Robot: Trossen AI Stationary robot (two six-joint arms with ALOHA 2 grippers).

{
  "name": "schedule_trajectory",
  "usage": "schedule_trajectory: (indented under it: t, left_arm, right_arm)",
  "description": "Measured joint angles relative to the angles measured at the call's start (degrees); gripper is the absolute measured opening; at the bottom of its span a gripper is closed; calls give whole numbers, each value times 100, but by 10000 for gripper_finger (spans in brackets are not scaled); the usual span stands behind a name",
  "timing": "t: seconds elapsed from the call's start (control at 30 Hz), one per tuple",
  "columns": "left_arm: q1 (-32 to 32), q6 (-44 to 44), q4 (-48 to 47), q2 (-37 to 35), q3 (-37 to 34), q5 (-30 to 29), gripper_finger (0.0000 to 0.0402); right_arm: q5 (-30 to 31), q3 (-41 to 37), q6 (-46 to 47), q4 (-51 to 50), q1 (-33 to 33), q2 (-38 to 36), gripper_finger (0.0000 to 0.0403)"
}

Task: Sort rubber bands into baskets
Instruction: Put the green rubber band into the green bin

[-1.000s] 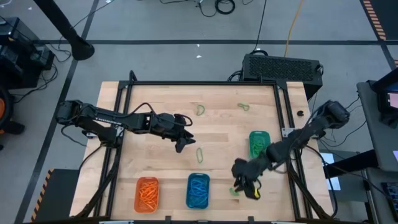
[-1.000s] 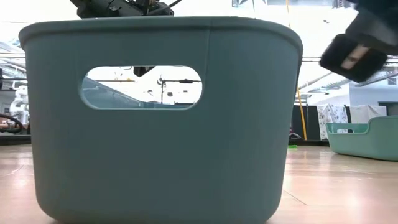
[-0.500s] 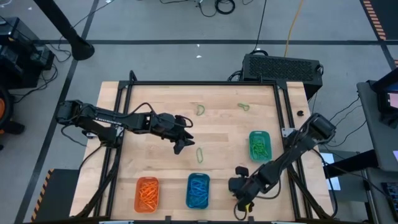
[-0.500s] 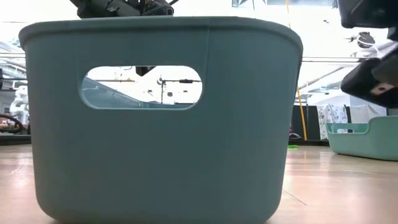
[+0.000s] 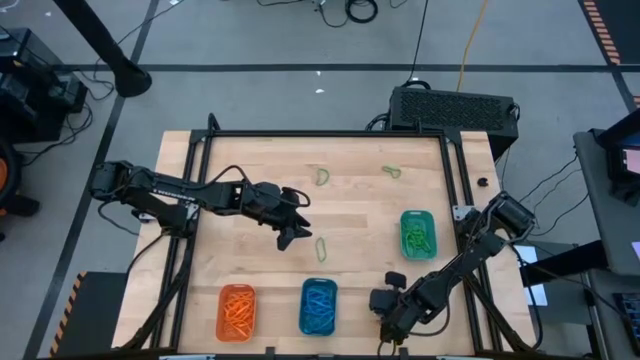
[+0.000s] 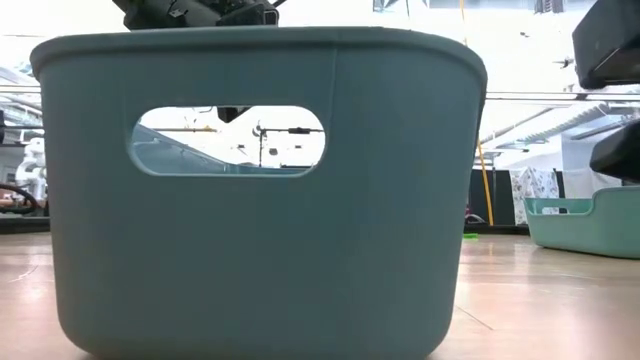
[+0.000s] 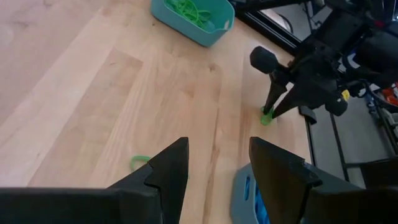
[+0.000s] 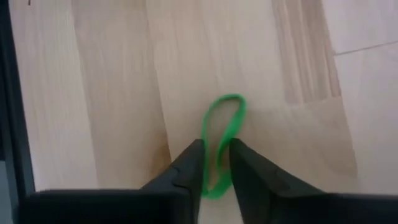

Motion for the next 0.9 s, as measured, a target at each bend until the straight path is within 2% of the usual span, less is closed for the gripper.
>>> schedule_trajectory:
  t: [0.17, 0.3, 0.4, 0.6, 0.9]
  left_arm:
    - [0, 2, 2, 0, 0, 0, 176]
    - [0, 7, 4, 0, 0, 0, 176]
    - [0, 10, 5, 0, 0, 0, 176]
    - [2, 50, 4, 0, 0, -7, 176]
    - [2, 44, 7, 0, 0, -30, 176]
  right_arm:
    - [-72, -39, 18, -31, -12, -271, 9]
    - [-189, -77, 37, -226, -135, -626, 5]
    - [0, -51, 14, -429, -304, -1026, 3]
    - [286, -53, -87, -1453, -736, -1831, 1]
    - [329, -51, -159, -3314, -1410, -2903, 0]
